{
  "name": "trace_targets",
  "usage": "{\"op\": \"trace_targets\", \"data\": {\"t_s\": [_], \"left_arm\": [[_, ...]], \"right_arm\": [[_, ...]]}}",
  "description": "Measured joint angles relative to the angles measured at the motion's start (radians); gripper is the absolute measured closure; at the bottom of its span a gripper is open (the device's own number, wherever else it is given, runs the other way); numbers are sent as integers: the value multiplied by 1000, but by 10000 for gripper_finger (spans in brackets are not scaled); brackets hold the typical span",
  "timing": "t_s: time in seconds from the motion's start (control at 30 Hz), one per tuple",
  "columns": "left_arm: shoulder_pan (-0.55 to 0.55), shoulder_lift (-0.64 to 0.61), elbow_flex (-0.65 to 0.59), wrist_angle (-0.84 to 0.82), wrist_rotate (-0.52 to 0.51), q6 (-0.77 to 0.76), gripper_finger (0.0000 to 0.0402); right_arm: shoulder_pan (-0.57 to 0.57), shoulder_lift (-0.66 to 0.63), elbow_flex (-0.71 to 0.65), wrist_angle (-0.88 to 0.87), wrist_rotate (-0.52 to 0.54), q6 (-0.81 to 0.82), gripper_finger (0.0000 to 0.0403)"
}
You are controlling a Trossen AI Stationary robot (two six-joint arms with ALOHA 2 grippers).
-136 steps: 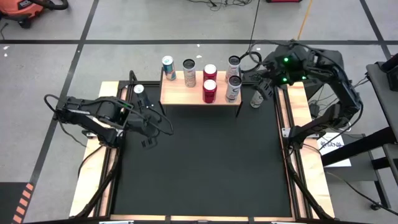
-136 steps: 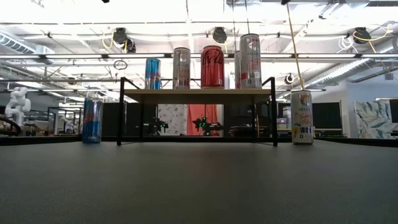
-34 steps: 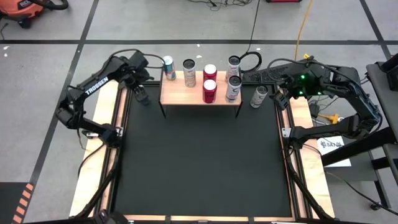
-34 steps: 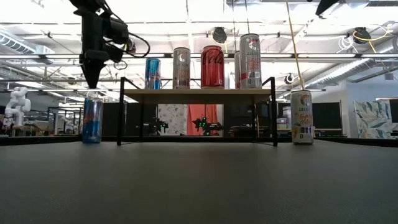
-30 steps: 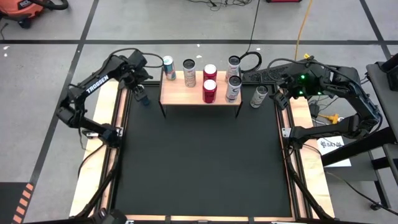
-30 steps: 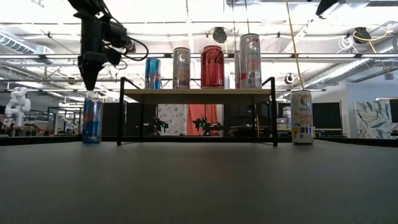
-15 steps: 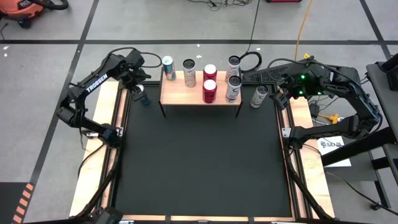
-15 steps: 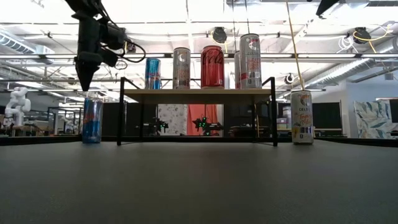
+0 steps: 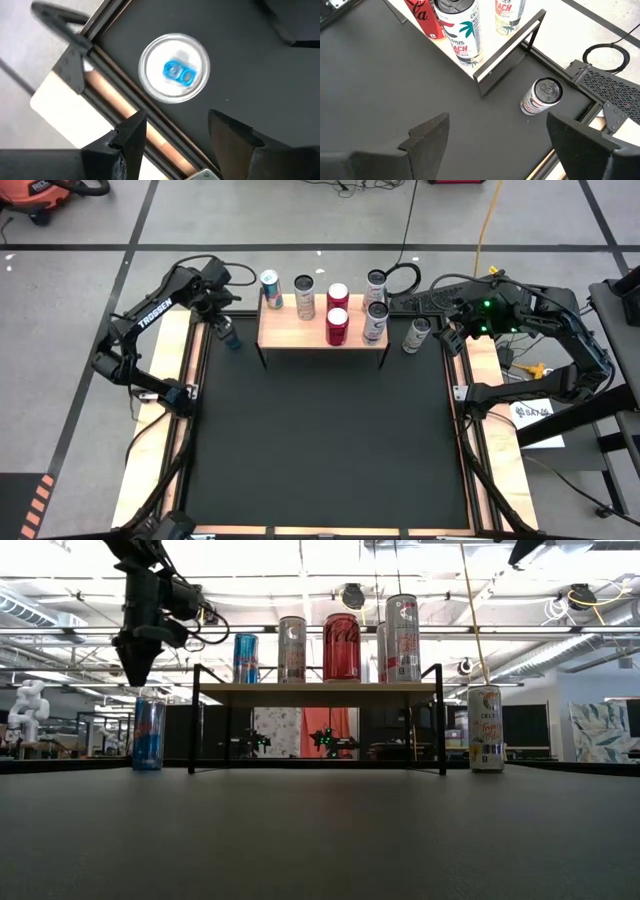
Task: Place canned beverage on shelf
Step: Put the blue soda can on the shelf aligned with the other blue soda can
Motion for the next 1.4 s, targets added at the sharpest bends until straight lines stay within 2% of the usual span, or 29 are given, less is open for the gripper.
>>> {"op": "trace_targets", "data": {"t_s": [0.23, 0.5, 0.8, 0.93, 1.4], "left_arm": [[0, 4, 0, 16, -15, -59, 200], [0, 68, 1, 35, -14, -134, 200], [0, 73, 1, 34, -12, -104, 200], [-10, 73, 1, 34, 47, -50, 200], [-14, 73, 1, 81, 48, -28, 200]], "right_arm": [[0, 0, 0, 0, 0, -3, 85], [0, 0, 0, 0, 0, -6, 85], [0, 0, 0, 10, 0, -11, 85], [0, 0, 0, 10, 0, -10, 85], [0, 0, 0, 17, -1, -10, 85]]}}
